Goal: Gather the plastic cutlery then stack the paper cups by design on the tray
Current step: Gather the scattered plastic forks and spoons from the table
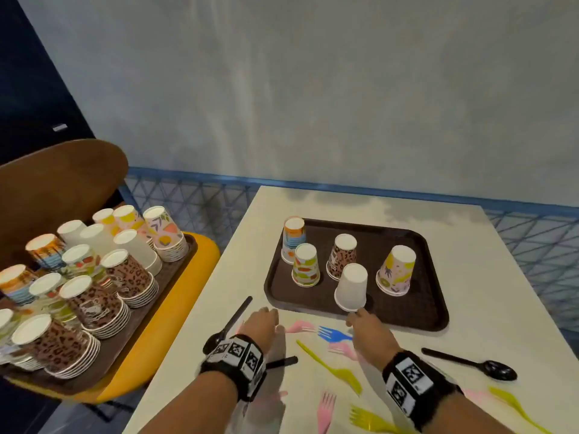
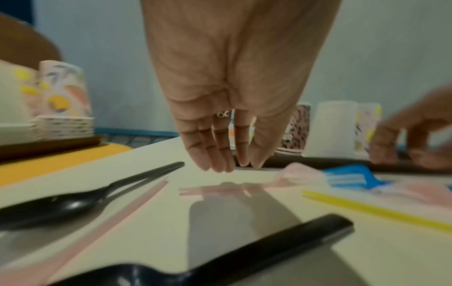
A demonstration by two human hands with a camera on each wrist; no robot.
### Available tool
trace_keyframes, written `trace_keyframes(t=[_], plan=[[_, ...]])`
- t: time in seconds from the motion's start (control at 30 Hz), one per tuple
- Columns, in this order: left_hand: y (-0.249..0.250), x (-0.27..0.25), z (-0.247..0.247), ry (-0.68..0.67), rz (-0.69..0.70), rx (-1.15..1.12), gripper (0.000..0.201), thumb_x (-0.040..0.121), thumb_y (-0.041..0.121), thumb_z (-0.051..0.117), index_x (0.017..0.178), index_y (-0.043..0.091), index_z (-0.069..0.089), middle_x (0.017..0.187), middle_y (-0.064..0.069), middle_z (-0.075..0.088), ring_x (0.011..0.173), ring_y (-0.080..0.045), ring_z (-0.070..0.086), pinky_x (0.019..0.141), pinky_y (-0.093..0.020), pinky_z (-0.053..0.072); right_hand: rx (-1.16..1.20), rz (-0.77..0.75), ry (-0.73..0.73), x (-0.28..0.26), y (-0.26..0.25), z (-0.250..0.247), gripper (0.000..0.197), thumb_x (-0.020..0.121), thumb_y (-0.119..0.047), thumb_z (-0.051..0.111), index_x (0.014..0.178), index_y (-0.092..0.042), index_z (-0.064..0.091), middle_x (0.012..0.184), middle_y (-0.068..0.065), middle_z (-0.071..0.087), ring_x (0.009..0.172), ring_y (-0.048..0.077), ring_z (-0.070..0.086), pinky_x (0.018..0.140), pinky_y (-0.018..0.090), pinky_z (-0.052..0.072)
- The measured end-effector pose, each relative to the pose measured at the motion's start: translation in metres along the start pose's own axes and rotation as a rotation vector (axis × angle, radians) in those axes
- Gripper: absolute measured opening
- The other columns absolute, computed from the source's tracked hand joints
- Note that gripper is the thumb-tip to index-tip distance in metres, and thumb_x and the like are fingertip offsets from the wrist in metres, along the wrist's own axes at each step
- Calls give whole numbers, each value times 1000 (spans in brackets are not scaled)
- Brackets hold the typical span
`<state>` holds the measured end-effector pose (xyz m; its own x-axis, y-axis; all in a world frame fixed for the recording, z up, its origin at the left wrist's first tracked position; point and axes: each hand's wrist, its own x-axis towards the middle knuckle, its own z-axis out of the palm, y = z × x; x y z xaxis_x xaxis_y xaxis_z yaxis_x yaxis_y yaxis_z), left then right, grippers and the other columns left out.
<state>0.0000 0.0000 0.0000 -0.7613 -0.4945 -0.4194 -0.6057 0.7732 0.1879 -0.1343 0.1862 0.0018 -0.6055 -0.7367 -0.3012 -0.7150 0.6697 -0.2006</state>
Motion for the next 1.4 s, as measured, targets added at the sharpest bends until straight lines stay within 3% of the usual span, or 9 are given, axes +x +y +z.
trace_keyframes(t=[0.17,0.57,0.63,0.73,0.83,0.93,1.1,1.3,1.4], plan=[[11,19,16,-35,64,170,37,89,10,39,126,5,42,136,-18,40,123,-38,42,101,-48,40,-87,36,-57,5,9,6,29,90,-4,41,117,-7,47,127,13,49,113,30,51,93,37,42],[29,6,19,58,60,282,38,98,21,29,132,4,32,132,-15,47,121,-32,48,94,-42,41,11,116,-81,-3,21,6,12,85,-10,52,95,-9,58,114,14,62,106,30,59,82,33,47],[32,-2,10,137,103,75,29,97,18,32,123,6,36,111,-17,58,100,-36,58,79,-42,43,116,98,-45,-8,23,1,18,83,-11,53,68,-18,47,106,15,66,99,32,61,70,31,40],[42,-14,-2,353,81,-469,7,96,14,35,91,8,33,67,-7,46,65,-29,47,51,-35,28,408,65,145,-17,21,-6,16,79,-10,59,70,-15,47,85,14,68,82,31,62,64,28,39],[66,-17,-5,263,27,-900,31,94,32,48,72,14,34,61,0,38,56,-18,39,51,-30,27,663,16,275,-22,5,-11,7,77,-7,64,75,-9,58,69,2,59,67,16,55,57,12,36],[89,-16,7,3,11,-1160,39,87,46,55,68,17,39,56,3,30,45,-10,28,43,-20,24,692,-43,287,-26,-16,-17,13,77,-8,65,72,-14,53,67,1,55,64,12,50,59,16,33],[103,-15,16,150,-77,-1110,31,89,20,44,58,15,46,62,-8,48,60,-26,41,65,-34,35,694,-76,127,-34,-21,-11,25,78,-9,63,62,-21,49,54,-5,52,48,6,52,66,32,50],[94,-31,7,239,-73,-1147,32,96,7,34,65,16,41,60,-4,40,53,-19,37,54,-28,38,284,-18,17,-34,27,16,32,79,-20,67,106,-9,53,105,8,52,100,28,55,80,32,40],[88,-38,8,256,10,-809,25,93,7,38,70,15,44,66,-4,47,56,-23,41,49,-30,29,147,-17,-10,-33,37,28,31,85,-18,58,113,-7,49,121,12,48,110,31,50,91,36,41]])
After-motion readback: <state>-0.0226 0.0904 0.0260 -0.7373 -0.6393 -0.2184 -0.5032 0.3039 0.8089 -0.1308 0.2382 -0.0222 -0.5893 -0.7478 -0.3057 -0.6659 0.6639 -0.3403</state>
